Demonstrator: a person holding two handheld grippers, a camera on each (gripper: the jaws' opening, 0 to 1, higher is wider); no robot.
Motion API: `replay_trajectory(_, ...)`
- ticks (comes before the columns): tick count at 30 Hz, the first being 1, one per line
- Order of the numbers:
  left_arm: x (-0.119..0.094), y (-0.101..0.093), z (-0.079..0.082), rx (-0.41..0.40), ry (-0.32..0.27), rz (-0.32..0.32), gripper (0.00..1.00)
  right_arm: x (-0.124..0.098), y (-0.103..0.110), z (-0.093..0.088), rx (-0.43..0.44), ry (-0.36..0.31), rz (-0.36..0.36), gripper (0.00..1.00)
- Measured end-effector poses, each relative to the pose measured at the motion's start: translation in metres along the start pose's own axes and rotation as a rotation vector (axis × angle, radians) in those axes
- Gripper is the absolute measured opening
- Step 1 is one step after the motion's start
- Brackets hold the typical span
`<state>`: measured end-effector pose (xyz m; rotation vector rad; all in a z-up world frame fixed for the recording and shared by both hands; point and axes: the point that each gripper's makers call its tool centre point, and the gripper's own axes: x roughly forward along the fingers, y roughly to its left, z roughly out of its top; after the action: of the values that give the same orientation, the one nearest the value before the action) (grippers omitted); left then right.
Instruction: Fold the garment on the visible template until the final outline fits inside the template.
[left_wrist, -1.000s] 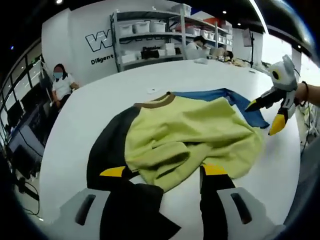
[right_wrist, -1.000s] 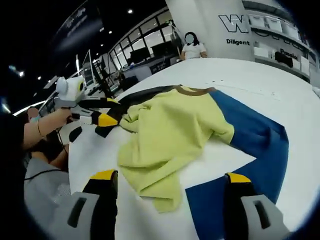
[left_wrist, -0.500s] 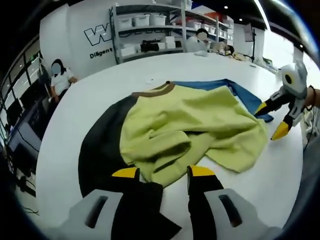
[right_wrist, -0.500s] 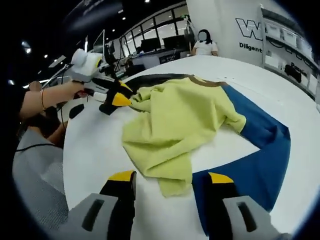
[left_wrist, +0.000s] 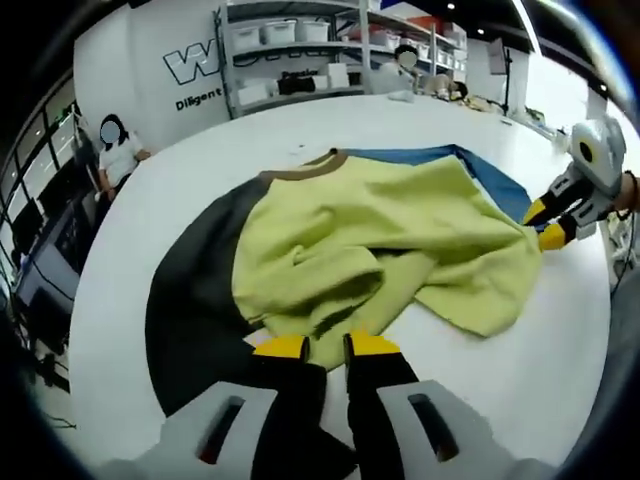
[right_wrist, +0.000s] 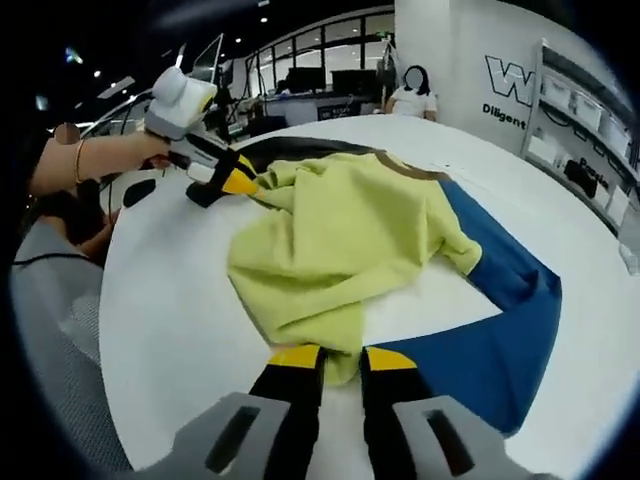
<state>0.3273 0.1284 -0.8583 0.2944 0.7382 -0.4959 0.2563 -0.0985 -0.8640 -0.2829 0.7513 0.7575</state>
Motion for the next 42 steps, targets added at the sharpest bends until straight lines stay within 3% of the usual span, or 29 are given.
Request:
replay_trajectory(2, -0.001, 0.002, -0.002, 0.007, 0.006, 0.008, 0.01, -0.001, 0.002, 0.001, 0.031, -0.011, 0.012, 0.04)
replay_trajectory(9, -0.007, 0.0, -0.003, 0.015, 0.006, -0.002, 0.01, -0.009, 0.01, 0.003, 0.039, -0.018, 0.025, 0.01)
replay_trajectory(20, -0.029, -0.006, 0.01, -0.02, -0.048, -0.03, 0.01, -0.027, 0.023, 0.006, 0.041, -0.017, 0.065, 0.0)
replay_trajectory(27, -0.052, -0.011, 0.011, -0.034, -0.036, -0.021, 0.01, -0.044, 0.034, 0.003, 0.073, 0.009, 0.093, 0.0)
replay_trajectory(34, -0.067, -0.018, 0.001, -0.045, 0.005, -0.009, 0.01, -0.06, 0.041, 0.004, 0.072, 0.016, 0.094, 0.0)
replay_trajectory(42, -0.088, -0.023, 0.001, -0.075, 0.005, -0.012, 0.01, -0.077, 0.049, 0.004, 0.051, 0.027, 0.106, 0.0)
